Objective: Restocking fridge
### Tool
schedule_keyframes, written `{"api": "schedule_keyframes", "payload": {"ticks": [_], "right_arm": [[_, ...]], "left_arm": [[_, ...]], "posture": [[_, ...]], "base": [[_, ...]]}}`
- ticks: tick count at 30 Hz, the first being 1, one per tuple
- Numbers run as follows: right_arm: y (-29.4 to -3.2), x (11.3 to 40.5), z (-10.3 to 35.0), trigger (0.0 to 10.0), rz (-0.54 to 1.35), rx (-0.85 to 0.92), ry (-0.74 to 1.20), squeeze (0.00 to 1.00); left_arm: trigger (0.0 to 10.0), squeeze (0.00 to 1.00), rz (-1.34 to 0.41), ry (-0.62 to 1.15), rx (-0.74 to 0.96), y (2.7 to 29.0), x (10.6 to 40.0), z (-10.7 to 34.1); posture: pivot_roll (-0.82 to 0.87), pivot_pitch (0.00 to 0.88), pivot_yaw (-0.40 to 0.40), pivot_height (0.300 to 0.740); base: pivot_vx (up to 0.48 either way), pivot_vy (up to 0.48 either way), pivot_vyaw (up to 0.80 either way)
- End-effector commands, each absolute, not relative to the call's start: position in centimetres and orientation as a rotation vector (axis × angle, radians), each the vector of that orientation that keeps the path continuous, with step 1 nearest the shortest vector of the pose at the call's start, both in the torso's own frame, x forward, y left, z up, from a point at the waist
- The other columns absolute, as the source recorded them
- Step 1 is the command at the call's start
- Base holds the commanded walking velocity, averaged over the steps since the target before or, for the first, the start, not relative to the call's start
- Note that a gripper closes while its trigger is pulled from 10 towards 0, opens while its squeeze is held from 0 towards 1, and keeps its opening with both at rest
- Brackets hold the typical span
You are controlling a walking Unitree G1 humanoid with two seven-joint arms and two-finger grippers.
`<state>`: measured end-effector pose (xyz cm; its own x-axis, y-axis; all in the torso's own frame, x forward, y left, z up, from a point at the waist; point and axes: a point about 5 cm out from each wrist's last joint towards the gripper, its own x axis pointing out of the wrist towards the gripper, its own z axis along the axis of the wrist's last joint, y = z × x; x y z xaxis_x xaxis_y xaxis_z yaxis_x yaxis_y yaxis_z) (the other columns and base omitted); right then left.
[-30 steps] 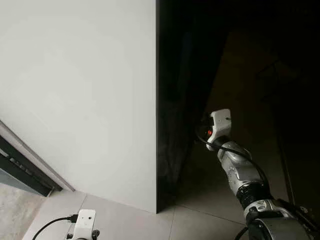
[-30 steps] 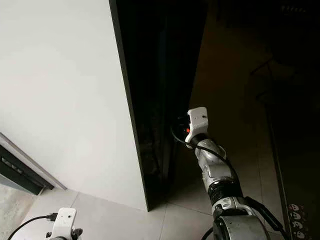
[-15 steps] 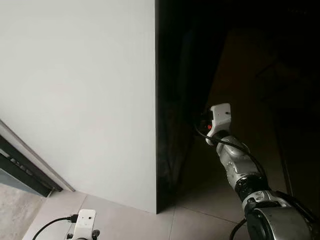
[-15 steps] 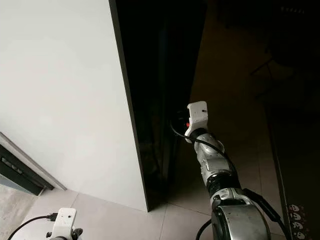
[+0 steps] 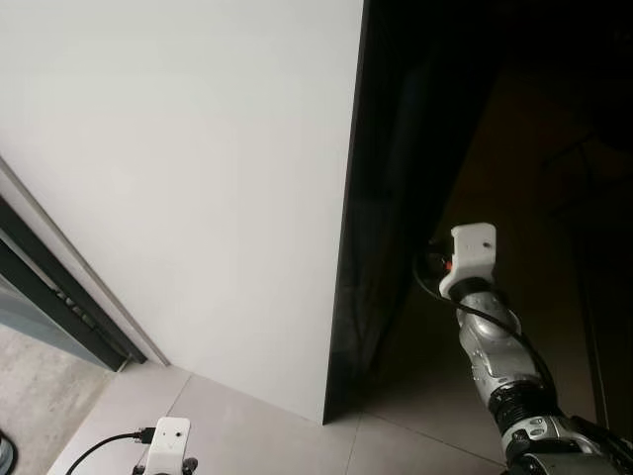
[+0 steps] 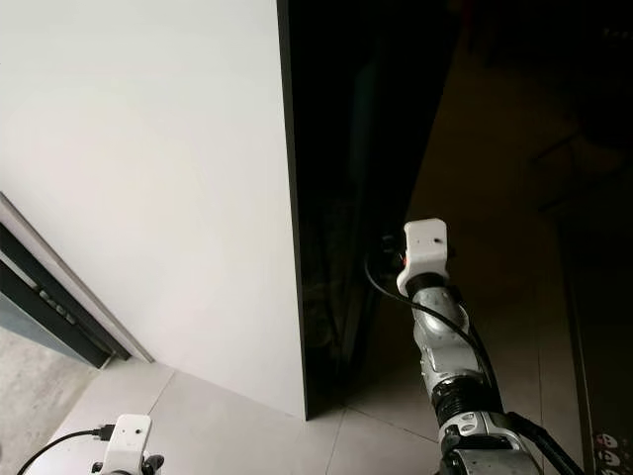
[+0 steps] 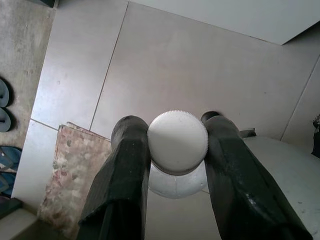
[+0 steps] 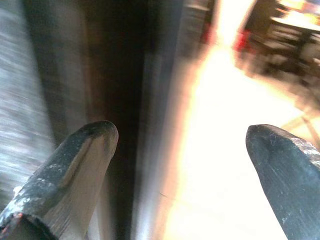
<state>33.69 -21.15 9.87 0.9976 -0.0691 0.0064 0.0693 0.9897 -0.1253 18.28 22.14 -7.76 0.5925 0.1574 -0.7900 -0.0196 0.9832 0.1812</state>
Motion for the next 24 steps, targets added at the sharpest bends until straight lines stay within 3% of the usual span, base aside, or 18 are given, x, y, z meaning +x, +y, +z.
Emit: {"api": "schedule_keyframes", "payload": {"ticks": [1, 10, 17, 24], "right_arm": [[-21.9, 33.3, 9.9, 10.0, -0.111, -0.130, -0.004, 0.00], [-22.4, 30.8, 7.2, 10.0, -0.166, -0.115, 0.062, 0.00], [-18.5, 31.0, 7.6, 10.0, 0.083, -0.024, 0.093, 0.00], [-18.0, 32.5, 8.9, 10.0, 0.150, -0.059, 0.090, 0.00]], "left_arm": [[10.0, 0.00, 0.095, 0.952, 0.166, 22.0, 17.8, -8.0], [10.0, 0.00, 0.091, 0.953, 0.164, 21.8, 17.9, -8.1], [10.0, 0.00, 0.088, 0.950, 0.164, 21.7, 17.9, -8.0], [10.0, 0.00, 0.088, 0.949, 0.168, 21.8, 18.0, -8.0]], "posture": [[0.02, 0.065, 0.007, 0.740], [0.01, 0.061, 0.004, 0.740], [0.02, 0.058, 0.000, 0.740], [0.01, 0.060, 0.003, 0.740]], "base": [[0.000, 0.000, 0.00], [0.000, 0.000, 0.00], [0.000, 0.000, 0.00], [0.000, 0.000, 0.00]]}}
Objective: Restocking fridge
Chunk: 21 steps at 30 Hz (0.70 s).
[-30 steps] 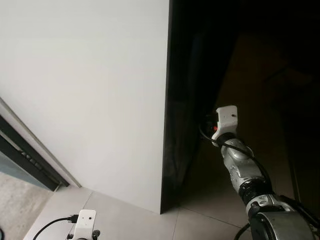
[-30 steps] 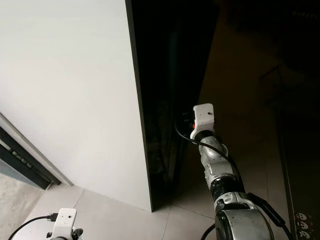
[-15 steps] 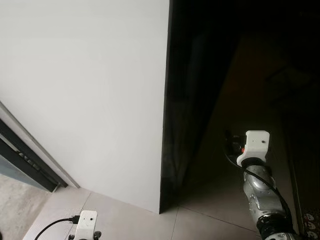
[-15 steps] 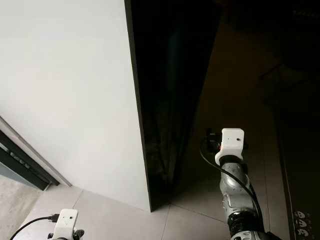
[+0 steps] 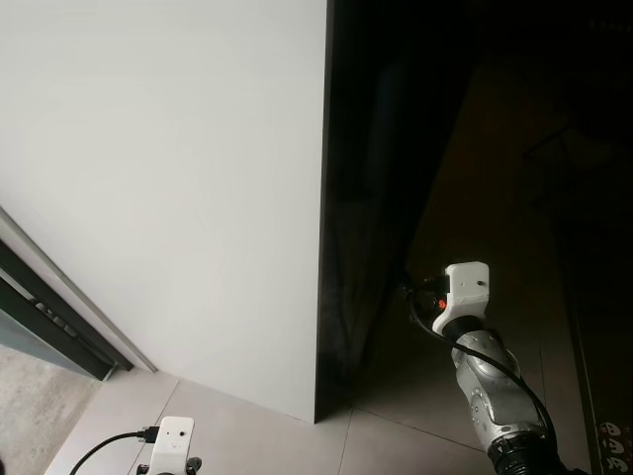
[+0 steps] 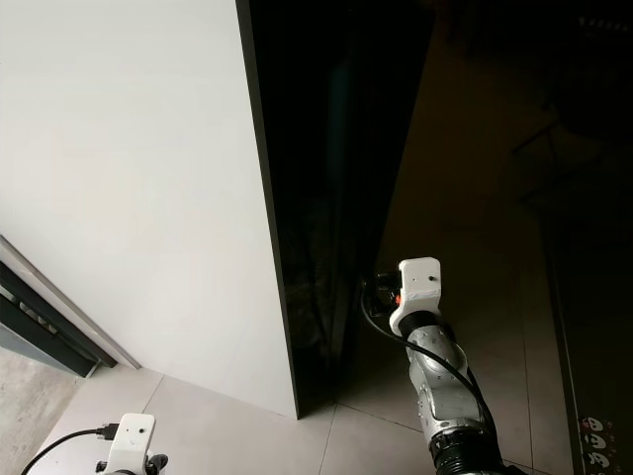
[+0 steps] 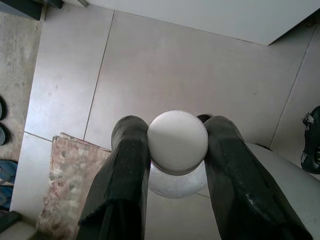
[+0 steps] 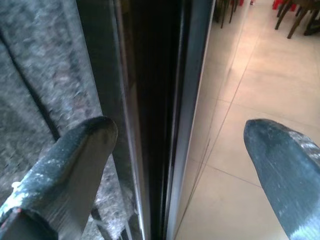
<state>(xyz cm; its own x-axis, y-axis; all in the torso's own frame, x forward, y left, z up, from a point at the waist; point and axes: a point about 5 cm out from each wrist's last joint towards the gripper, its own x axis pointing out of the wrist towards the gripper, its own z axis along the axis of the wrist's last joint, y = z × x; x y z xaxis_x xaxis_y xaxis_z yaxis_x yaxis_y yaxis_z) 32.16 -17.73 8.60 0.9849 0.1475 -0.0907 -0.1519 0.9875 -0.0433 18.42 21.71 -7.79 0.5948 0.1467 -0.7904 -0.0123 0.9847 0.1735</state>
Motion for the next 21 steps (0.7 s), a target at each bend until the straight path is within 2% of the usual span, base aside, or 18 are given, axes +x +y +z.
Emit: {"api": "schedule_keyframes", "payload": {"ticks": [1, 7, 10, 21], "right_arm": [[-17.9, 32.9, 9.3, 10.0, 0.150, -0.067, 0.078, 0.00], [-18.0, 34.3, 10.6, 10.0, 0.141, -0.070, 0.067, 0.00], [-16.8, 34.9, 10.9, 10.0, 0.241, 0.005, 0.083, 0.00], [-15.2, 35.2, 10.7, 10.0, 0.302, -0.023, 0.089, 0.00]], "left_arm": [[10.0, 0.00, 0.088, 0.948, 0.169, 21.8, 18.0, -8.0], [10.0, 0.00, 0.089, 0.946, 0.168, 21.8, 18.1, -8.0], [10.0, 0.00, 0.089, 0.945, 0.166, 21.7, 18.1, -8.0], [10.0, 0.00, 0.085, 0.946, 0.170, 21.7, 18.1, -8.0]], "posture": [[0.01, 0.059, 0.004, 0.740], [0.02, 0.056, 0.004, 0.740], [0.03, 0.047, 0.003, 0.740], [0.02, 0.033, 0.003, 0.740]], "base": [[0.000, 0.000, 0.00], [0.000, 0.000, 0.00], [0.000, 0.000, 0.00], [0.000, 0.000, 0.00]]}}
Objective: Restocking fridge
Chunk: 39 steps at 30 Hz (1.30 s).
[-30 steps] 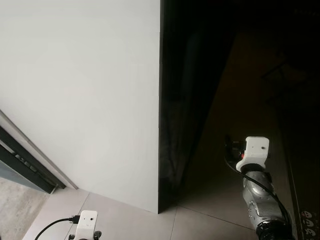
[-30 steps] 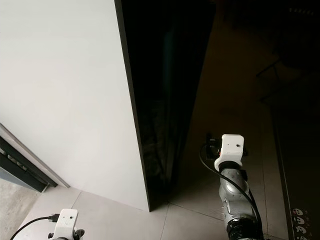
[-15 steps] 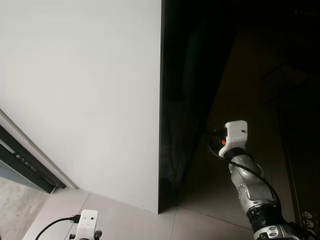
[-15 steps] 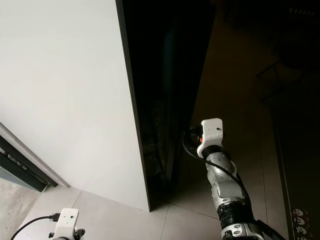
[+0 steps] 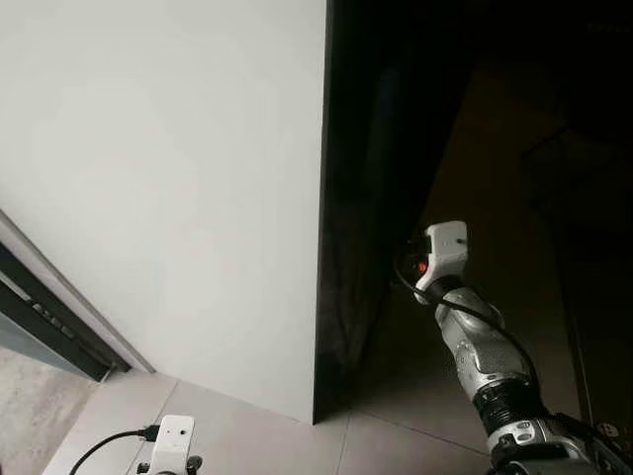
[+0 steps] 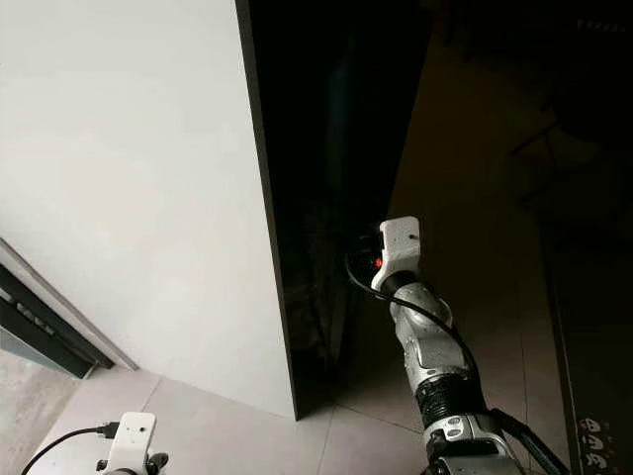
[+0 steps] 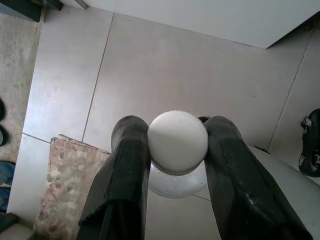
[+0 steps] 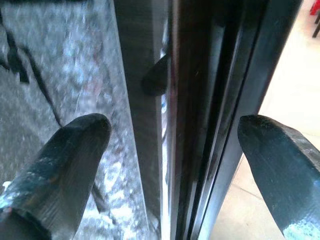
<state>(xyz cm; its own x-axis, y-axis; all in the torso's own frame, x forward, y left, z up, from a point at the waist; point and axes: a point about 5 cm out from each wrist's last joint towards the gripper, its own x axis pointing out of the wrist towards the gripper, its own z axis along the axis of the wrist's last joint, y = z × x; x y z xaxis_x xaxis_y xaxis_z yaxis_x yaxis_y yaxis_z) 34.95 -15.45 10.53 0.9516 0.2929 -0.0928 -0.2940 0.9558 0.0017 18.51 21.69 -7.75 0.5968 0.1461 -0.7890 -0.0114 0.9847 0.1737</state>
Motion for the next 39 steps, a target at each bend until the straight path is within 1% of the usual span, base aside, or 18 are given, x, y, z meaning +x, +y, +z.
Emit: {"api": "schedule_keyframes", "payload": {"ticks": [1, 14, 20, 25, 31, 35, 36, 39], "right_arm": [[-15.1, 35.3, 10.8, 10.0, 0.298, -0.024, 0.086, 0.00], [-14.9, 36.6, 11.8, 10.0, 0.272, -0.079, 0.056, 0.00], [-15.3, 36.8, 12.4, 10.0, 0.230, -0.130, 0.012, 0.00], [-16.3, 36.6, 12.2, 10.0, 0.157, -0.124, -0.005, 0.00], [-18.5, 35.3, 10.7, 10.0, -0.001, -0.085, 0.001, 0.00], [-19.1, 34.8, 10.1, 10.0, -0.032, -0.083, 0.014, 0.00], [-20.1, 34.1, 9.2, 10.0, -0.087, -0.091, 0.039, 0.00], [-21.1, 33.4, 8.5, 10.0, -0.138, -0.094, 0.054, 0.00]], "left_arm": [[10.0, 0.00, 0.084, 0.946, 0.170, 21.7, 18.1, -8.0], [10.0, 0.00, 0.093, 0.949, 0.166, 21.8, 18.0, -8.0], [10.0, 0.00, 0.090, 0.956, 0.168, 21.7, 17.7, -8.2], [10.0, 0.00, 0.085, 0.956, 0.169, 21.6, 17.7, -8.2], [10.0, 0.00, 0.080, 0.953, 0.172, 21.6, 17.8, -8.1], [10.0, 0.00, 0.080, 0.953, 0.173, 21.6, 17.8, -8.1], [10.0, 0.00, 0.081, 0.952, 0.173, 21.6, 17.8, -8.1], [10.0, 0.00, 0.080, 0.953, 0.173, 21.6, 17.9, -8.1]], "posture": [[0.02, 0.033, 0.003, 0.740], [0.03, 0.049, 0.001, 0.740], [0.02, 0.045, 0.002, 0.740], [0.03, 0.039, 0.001, 0.740], [0.03, 0.034, 0.001, 0.740], [0.03, 0.038, 0.001, 0.740], [0.02, 0.045, 0.002, 0.740], [0.02, 0.047, 0.001, 0.740]], "base": [[0.000, 0.000, 0.00], [0.000, 0.000, 0.00], [0.000, 0.000, 0.00], [0.000, 0.000, 0.00], [0.000, 0.000, 0.00], [0.000, 0.000, 0.00], [0.000, 0.000, 0.00], [0.000, 0.000, 0.00]]}}
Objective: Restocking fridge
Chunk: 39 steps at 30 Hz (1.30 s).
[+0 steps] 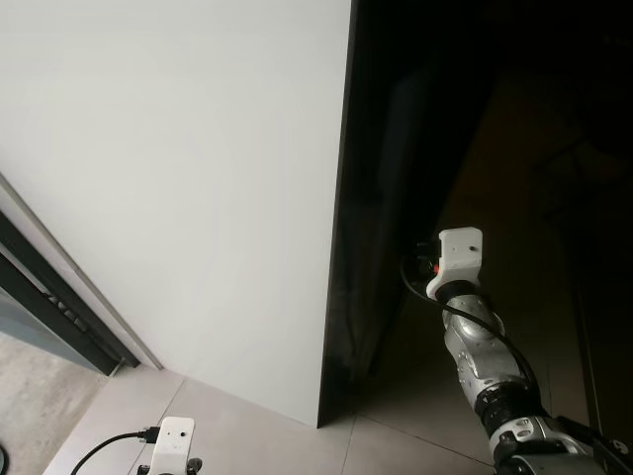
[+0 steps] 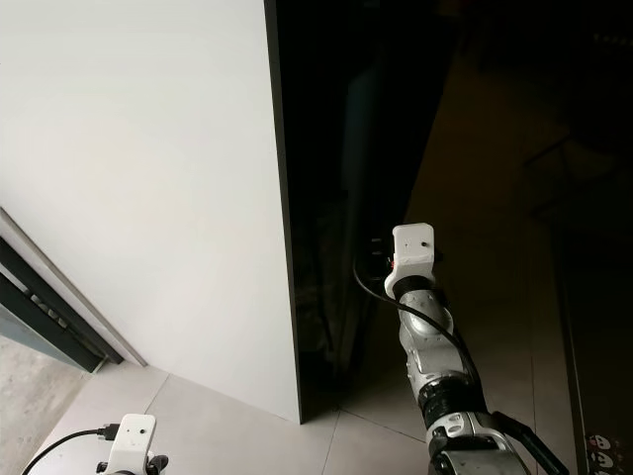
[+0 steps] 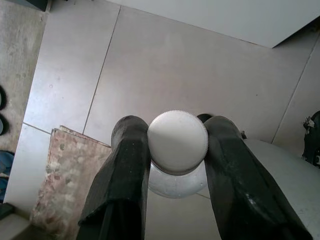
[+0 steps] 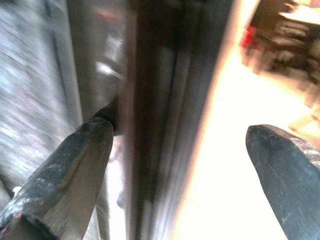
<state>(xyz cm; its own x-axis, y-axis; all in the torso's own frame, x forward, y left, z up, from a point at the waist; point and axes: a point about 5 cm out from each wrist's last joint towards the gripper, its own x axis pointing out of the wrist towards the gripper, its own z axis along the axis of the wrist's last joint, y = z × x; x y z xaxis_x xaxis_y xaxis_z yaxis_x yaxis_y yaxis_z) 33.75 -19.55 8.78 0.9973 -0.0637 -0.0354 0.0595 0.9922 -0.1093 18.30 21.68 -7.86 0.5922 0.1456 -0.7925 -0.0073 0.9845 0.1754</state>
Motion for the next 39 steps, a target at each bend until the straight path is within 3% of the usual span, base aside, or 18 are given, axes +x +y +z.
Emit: {"api": "schedule_keyframes", "payload": {"ticks": [1, 6, 11, 16, 21, 28, 29, 30, 31, 37, 38, 39], "right_arm": [[-21.1, 33.4, 8.5, 10.0, -0.138, -0.094, 0.054, 0.00], [-24.1, 31.0, 6.7, 10.0, -0.279, -0.121, 0.101, 0.00], [-24.8, 30.0, 5.7, 10.0, -0.307, -0.124, 0.139, 0.00], [-22.7, 30.1, 4.6, 10.0, -0.170, -0.122, 0.215, 0.00], [-18.5, 31.8, 6.1, 10.0, 0.029, 0.016, 0.146, 0.00], [-17.5, 33.6, 8.5, 10.0, 0.062, 0.015, 0.067, 0.00], [-17.5, 34.1, 9.3, 10.0, 0.059, -0.002, 0.045, 0.92], [-17.5, 34.3, 9.7, 10.0, 0.058, -0.011, 0.036, 0.95], [-17.7, 34.5, 10.1, 10.0, 0.045, -0.020, 0.023, 0.92], [-17.6, 35.3, 10.9, 10.0, 0.056, -0.003, 0.012, 1.00], [-17.3, 35.3, 10.9, 10.0, 0.077, 0.014, 0.017, 0.89], [-17.2, 35.4, 10.9, 10.0, 0.093, 0.026, 0.021, 0.59]], "left_arm": [[10.0, 0.00, 0.080, 0.953, 0.173, 21.6, 17.9, -8.1], [10.0, 0.00, 0.074, 0.956, 0.170, 21.4, 17.8, -8.2], [10.0, 0.00, 0.072, 0.958, 0.166, 21.3, 17.7, -8.2], [10.0, 0.00, 0.072, 0.960, 0.165, 21.3, 17.7, -8.3], [10.0, 0.00, 0.072, 0.959, 0.165, 21.3, 17.7, -8.3], [10.0, 0.00, 0.076, 0.953, 0.165, 21.3, 17.9, -8.2], [10.0, 0.00, 0.077, 0.951, 0.164, 21.3, 17.9, -8.1], [10.0, 0.00, 0.078, 0.951, 0.164, 21.3, 17.9, -8.1], [10.0, 0.00, 0.079, 0.951, 0.163, 21.3, 17.9, -8.1], [10.0, 0.00, 0.080, 0.953, 0.163, 21.4, 17.9, -8.2], [10.0, 0.00, 0.080, 0.953, 0.163, 21.4, 17.9, -8.2], [10.0, 0.00, 0.080, 0.953, 0.163, 21.4, 17.9, -8.2]], "posture": [[0.02, 0.047, 0.001, 0.740], [0.02, 0.059, -0.002, 0.740], [0.02, 0.060, -0.005, 0.740], [0.02, 0.057, -0.006, 0.740], [0.02, 0.039, -0.006, 0.740], [0.03, 0.030, -0.010, 0.740], [0.03, 0.032, -0.010, 0.740], [0.03, 0.033, -0.010, 0.740], [0.03, 0.035, -0.009, 0.740], [0.03, 0.039, -0.007, 0.740], [0.03, 0.041, -0.005, 0.740], [0.03, 0.041, -0.005, 0.740]], "base": [[0.000, 0.000, 0.00], [0.000, 0.000, 0.00], [0.000, 0.000, 0.00], [0.000, 0.000, 0.00], [0.000, 0.000, 0.00], [0.000, 0.000, 0.00], [0.000, 0.000, 0.00], [0.000, 0.000, 0.00], [0.000, 0.000, 0.00], [0.000, 0.000, 0.00], [0.000, 0.000, 0.00], [0.000, 0.000, 0.00]]}}
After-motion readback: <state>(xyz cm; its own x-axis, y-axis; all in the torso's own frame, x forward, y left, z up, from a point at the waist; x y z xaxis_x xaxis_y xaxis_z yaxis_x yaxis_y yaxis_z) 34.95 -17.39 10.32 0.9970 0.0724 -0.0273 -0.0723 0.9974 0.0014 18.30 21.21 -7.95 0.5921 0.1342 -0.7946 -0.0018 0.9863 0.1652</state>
